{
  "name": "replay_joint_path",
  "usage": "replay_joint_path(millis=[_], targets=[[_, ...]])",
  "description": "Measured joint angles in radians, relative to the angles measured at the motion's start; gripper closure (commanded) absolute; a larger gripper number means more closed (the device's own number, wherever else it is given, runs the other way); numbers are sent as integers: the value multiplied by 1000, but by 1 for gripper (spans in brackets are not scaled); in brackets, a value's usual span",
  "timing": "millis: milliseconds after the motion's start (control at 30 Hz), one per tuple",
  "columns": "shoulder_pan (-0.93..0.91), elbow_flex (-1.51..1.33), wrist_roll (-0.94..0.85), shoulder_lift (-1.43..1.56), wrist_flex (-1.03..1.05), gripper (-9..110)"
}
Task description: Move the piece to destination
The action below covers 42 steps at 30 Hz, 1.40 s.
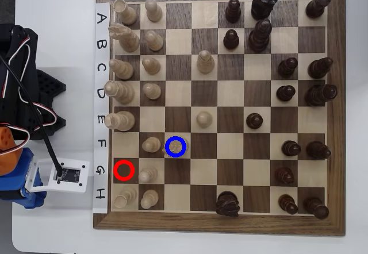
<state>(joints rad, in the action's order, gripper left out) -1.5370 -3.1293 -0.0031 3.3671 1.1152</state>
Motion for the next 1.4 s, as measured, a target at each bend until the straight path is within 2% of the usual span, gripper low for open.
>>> replay_joint_path(millis=[1400], targets=[[-44, 0, 3, 0, 0, 101]])
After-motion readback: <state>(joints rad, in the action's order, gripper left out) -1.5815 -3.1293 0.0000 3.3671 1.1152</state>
